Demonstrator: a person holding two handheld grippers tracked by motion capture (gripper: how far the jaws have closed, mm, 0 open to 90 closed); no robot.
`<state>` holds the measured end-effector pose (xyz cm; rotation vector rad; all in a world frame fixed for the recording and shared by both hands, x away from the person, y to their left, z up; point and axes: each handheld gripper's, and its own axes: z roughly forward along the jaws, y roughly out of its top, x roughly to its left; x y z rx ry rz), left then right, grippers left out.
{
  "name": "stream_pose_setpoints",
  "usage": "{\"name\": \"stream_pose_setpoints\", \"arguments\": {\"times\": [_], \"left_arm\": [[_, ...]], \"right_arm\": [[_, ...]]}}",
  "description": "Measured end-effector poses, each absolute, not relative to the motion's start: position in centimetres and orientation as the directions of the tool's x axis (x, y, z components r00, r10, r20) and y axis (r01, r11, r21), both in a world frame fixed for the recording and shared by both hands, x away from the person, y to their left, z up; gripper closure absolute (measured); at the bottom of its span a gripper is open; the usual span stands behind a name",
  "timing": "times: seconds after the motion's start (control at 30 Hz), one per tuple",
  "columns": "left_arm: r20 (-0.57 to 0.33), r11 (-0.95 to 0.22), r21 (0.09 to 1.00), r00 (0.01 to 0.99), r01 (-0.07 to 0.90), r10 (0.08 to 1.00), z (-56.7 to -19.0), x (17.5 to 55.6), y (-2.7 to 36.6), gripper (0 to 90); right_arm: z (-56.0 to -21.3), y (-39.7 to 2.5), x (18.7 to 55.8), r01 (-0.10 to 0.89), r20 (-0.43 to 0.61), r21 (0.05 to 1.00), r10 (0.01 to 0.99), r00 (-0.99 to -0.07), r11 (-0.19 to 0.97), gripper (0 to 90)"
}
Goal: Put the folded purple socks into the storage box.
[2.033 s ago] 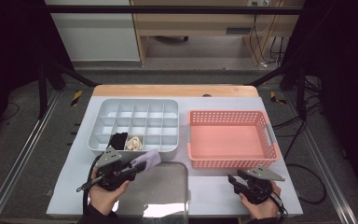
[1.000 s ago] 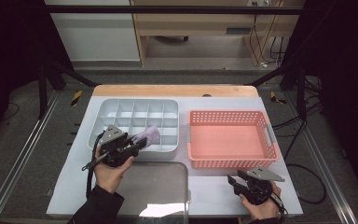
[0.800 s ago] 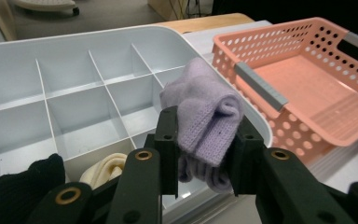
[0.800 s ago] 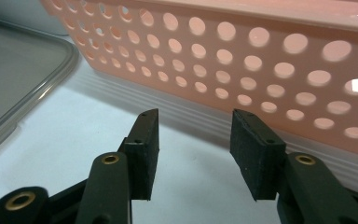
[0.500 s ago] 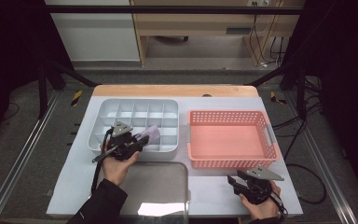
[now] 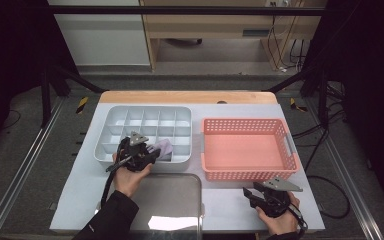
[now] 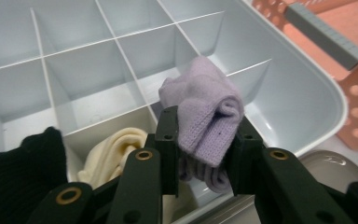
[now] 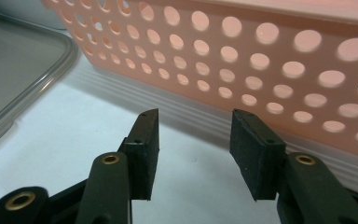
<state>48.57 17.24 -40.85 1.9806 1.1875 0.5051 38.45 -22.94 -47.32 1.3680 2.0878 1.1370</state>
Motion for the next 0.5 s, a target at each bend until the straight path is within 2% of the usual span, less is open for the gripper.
{"name": "stream_pose_setpoints", "arguments": {"times": [0.5], "left_arm": [[-0.048,-0.333,0.726,0.528,0.601,0.848,-41.7,49.2,16.1,68.9]], "right_arm": [[-47.5,-22.6,38.6,0.578,0.107,0.790,0.884,-0.455,0.203,52.9]]}}
